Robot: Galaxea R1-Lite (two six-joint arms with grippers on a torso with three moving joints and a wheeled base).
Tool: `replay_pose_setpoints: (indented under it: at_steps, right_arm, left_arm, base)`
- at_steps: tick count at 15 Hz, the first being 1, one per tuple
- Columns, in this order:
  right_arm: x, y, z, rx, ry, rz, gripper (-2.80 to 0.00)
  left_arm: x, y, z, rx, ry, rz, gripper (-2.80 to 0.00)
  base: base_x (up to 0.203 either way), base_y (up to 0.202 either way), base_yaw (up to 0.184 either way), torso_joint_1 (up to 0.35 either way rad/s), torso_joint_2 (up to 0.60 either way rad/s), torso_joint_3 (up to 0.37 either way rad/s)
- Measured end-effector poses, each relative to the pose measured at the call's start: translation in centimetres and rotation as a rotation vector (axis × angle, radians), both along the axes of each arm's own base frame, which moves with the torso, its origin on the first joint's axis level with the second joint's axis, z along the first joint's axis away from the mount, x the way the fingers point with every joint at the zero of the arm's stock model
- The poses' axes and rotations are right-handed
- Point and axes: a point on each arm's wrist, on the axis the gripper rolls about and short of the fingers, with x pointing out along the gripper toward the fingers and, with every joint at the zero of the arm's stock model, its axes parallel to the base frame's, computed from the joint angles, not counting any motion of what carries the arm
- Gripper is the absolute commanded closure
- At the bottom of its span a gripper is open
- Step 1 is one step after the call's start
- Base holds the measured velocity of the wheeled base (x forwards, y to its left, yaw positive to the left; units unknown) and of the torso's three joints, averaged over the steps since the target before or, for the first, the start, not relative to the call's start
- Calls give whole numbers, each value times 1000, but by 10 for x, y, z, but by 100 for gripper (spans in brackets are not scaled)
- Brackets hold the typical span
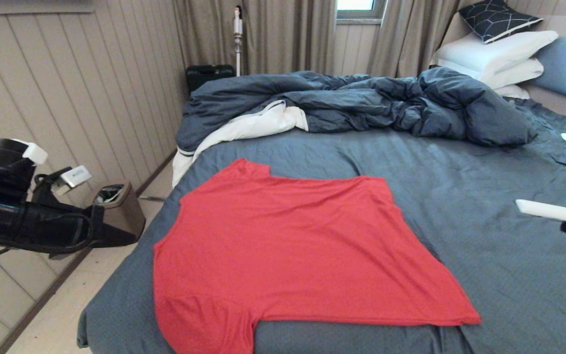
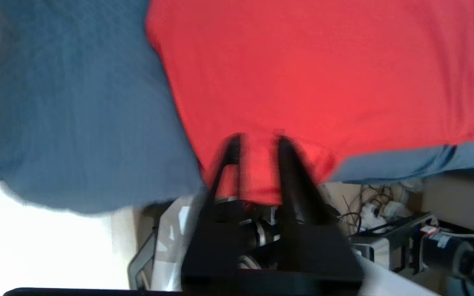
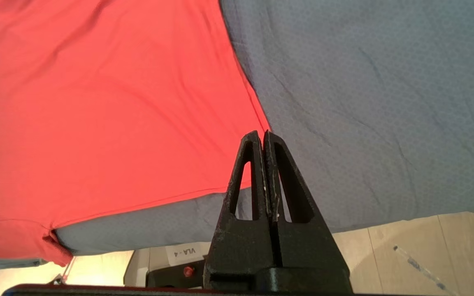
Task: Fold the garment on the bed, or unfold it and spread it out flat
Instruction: Fold the red T-shirt
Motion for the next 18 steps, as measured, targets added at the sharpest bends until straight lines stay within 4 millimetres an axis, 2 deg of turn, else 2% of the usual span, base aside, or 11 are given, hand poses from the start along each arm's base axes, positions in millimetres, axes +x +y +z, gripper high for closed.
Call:
replay_pose_setpoints:
  at_steps: [2,4,9,13,18]
  right_arm:
    - [6,-1,0,1,9,-4,0]
    - [13,-4,-1,-1,19,-14,0]
    - [22,-6,-10,14,62,-6,0]
    - [23,-9,-18,31,93,-9,0]
    - [24,-14,-25,57,89,-7,0]
  left_arm:
    - [21,2,-21,-7,28,-1,-280]
    - [30,4,-40,-9,60,0,-280]
    - [25,0,-68,-20,148,-12,-280]
    - [18,-17,-81,-14,152,-61,-280]
    - [30,-25,-82,-26,148,-58,-280]
  base:
    - [0,0,0,0,0,0]
    - [0,0,0,0,0,0]
    - [0,0,0,0,0,0]
    - [0,0,0,0,0,0]
    - [0,0,0,0,0,0]
